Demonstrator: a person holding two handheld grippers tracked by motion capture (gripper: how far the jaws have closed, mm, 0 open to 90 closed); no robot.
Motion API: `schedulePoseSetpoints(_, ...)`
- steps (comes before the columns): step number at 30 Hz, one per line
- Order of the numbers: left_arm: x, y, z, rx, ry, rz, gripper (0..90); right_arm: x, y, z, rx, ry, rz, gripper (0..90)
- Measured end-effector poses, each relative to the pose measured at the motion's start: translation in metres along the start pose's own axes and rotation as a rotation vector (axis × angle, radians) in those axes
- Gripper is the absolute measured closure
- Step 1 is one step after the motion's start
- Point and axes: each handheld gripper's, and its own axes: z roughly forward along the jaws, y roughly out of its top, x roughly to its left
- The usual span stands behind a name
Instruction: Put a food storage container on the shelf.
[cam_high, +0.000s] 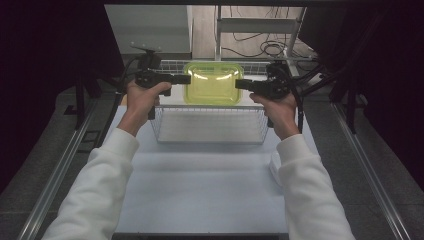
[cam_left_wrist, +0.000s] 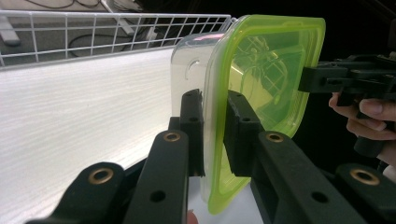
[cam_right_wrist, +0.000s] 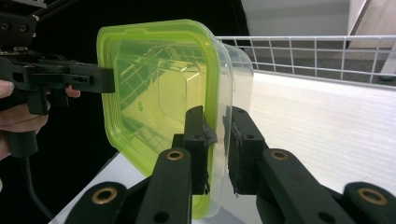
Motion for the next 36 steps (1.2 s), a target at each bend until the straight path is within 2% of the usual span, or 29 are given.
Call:
schedulePoseSetpoints(7, 0.013, 0.005, 0.007, 0.024, -0.005, -0.031, 79.4, -0.009, 0.007, 0.011, 0.020, 0.003, 0.021, 78.6)
schedulePoseSetpoints(14, 0.022, 0.006, 0.015, 0.059, -0.008, -0.064, 79.4, -0.017, 0.008, 0.019, 0.064, 0.005, 0.072, 78.7)
schedulePoseSetpoints(15, 0.025, 0.006, 0.019, 0.076, -0.002, -0.075, 79.4, -0.019, 0.009, 0.022, 0.084, -0.003, 0.092, 78.6)
schedulePoseSetpoints(19, 0.029, 0.006, 0.024, 0.095, 0.010, -0.089, 79.4, -0.023, 0.008, 0.027, 0.104, -0.011, 0.121, 78.6)
schedulePoseSetpoints(23, 0.039, 0.006, 0.032, 0.112, -0.003, -0.135, 79.4, -0.031, 0.006, 0.037, 0.129, -0.019, 0.166, 78.6)
schedulePoseSetpoints(28, 0.044, 0.010, 0.035, 0.119, -0.005, -0.167, 79.3, -0.038, 0.006, 0.041, 0.122, -0.008, 0.191, 78.2)
schedulePoseSetpoints(36, 0.061, 0.015, 0.047, 0.115, -0.030, -0.287, 77.8, -0.052, 0.009, 0.052, 0.112, 0.011, 0.282, 76.0)
